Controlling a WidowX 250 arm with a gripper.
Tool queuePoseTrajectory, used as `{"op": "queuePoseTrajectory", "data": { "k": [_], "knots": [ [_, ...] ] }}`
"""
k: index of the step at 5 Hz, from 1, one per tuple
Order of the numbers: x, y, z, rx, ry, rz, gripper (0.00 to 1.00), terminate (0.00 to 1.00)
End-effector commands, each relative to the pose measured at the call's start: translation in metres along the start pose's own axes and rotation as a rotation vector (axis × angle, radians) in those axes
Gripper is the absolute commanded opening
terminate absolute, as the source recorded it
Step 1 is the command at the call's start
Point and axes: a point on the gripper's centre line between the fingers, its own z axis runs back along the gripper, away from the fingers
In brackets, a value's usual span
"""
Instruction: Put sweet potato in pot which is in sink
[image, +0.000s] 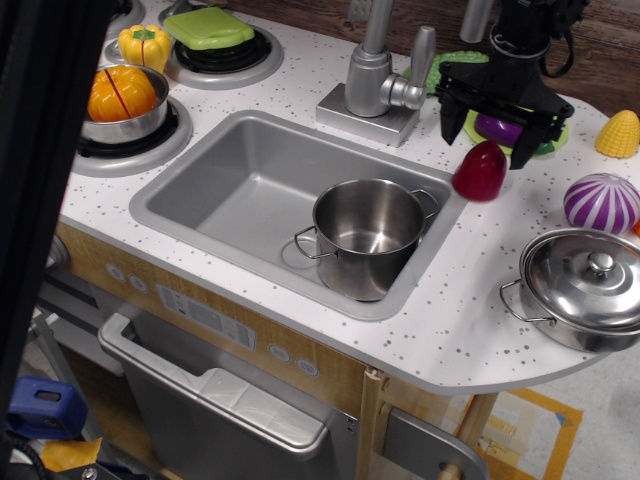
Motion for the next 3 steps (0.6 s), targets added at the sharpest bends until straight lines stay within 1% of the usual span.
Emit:
{"op": "queuePoseTrajectory", "data": {
  "k": [1,2,3],
  "knots": [
    [0.008,0.000,0.007,-0.043,-0.087,0.012,1.00,0.00],
    [0.008,0.001,-0.001,-0.084,-0.106,0.015,1.00,0.00],
    [0.008,0.002,-0.004,-0.098,-0.119,0.012,1.00,0.00]
  ]
}}
